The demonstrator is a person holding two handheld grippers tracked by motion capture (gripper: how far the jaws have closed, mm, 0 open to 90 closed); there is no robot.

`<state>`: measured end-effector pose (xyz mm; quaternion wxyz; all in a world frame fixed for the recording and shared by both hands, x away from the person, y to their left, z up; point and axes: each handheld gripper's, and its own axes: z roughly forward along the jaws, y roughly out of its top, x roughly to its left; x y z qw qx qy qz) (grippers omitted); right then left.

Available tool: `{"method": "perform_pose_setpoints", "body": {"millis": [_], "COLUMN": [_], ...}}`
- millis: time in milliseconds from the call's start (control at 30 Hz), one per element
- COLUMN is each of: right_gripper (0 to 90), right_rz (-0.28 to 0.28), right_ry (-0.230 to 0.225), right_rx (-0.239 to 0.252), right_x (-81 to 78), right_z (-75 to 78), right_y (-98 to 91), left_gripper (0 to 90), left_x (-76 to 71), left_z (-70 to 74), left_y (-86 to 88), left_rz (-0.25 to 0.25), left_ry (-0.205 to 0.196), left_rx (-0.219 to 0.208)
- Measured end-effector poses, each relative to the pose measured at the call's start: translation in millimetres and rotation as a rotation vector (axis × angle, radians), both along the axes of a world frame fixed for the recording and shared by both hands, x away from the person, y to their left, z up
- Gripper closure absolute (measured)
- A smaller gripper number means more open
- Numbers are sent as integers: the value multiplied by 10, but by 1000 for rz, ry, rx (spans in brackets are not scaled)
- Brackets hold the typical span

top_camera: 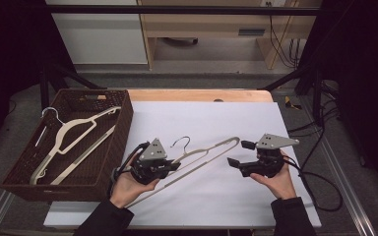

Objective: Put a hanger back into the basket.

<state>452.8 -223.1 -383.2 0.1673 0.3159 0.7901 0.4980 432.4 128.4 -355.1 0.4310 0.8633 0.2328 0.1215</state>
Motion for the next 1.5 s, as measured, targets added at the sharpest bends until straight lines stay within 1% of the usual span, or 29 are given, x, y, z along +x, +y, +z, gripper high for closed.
{"method": "perform_pose_setpoints", "body": {"millis": [33,67,133,167,300,333,433,500,533,600,633,667,700,767,867,900,933,967,1000,1067,1100,1133,1167,1200,1233,1267,1300,1367,1500], "right_gripper": [154,132,93,83,61,61,53,47,45,43,42,42,41,40,40,40,39,39,39,36,36,36,34,34,34,35,35,35,35], "right_rz": [-30,-47,-79,-88,-129,-129,-158,-170,-172,-186,-192,-192,-201,-208,-210,-209,-209,-208,-208,-206,-207,-207,-211,-211,-211,-211,-211,-208,-208], "right_ry": [-3,-9,-12,-14,-13,-13,-13,-15,-16,-23,-19,-19,-26,-22,-21,-20,-18,-18,-18,-13,-16,-16,-15,-15,-17,-19,-18,-19,-18], "right_rx": [1,0,-6,-6,-13,-13,0,1,1,7,12,12,17,20,19,18,18,19,19,20,19,19,17,17,18,18,19,20,20], "right_x": [-6,-9,-25,-36,-69,-69,-92,-105,-114,-127,-136,-136,-145,-157,-163,-163,-165,-167,-167,-167,-165,-165,-167,-167,-168,-167,-168,-168,-165], "right_z": [-4,-5,-13,-20,-58,-58,-65,-65,-64,-65,-65,-65,-70,-77,-90,-93,-94,-94,-94,-95,-97,-97,-96,-96,-92,-91,-90,-90,-91], "right_y": [-37,-52,-85,-102,-180,-180,-225,-235,-244,-255,-260,-260,-276,-289,-304,-305,-304,-301,-301,-295,-292,-292,-295,-295,-301,-304,-304,-305,-305], "left_gripper": [858,859,858,858,858,858,858,858,858,858,858,858,858,858,858,858,858,858,858,857,857,858,857,857,857,857,857,857,857], "left_x": [2,2,-3,-3,7,7,25,50,81,96,119,119,142,152,208,251,251,291,291,327,360,360,387,387,407,438,438,478,518], "left_z": [69,69,178,178,370,370,484,564,644,679,742,742,798,823,891,923,923,942,942,952,956,956,954,954,954,946,946,917,880], "left_y": [57,57,158,158,322,322,421,503,598,644,736,736,832,881,1055,1178,1178,1296,1296,1410,1517,1517,1609,1609,1681,1790,1790,1950,2107], "left_rz": [14,14,29,29,37,37,50,61,69,77,95,95,109,119,143,164,164,188,188,203,216,216,231,231,239,256,256,277,299], "left_ry": [-17,-17,-41,-41,-62,-62,-72,-80,-83,-83,-91,-91,-96,-98,-102,-103,-103,-104,-104,-106,-103,-103,-103,-103,-104,-103,-103,-100,-103], "left_rx": [-14,-14,-35,-35,-56,-56,-61,-65,-66,-66,-64,-64,-60,-61,-62,-64,-64,-59,-59,-50,-40,-40,-42,-42,-39,-46,-46,-58,-70]}}
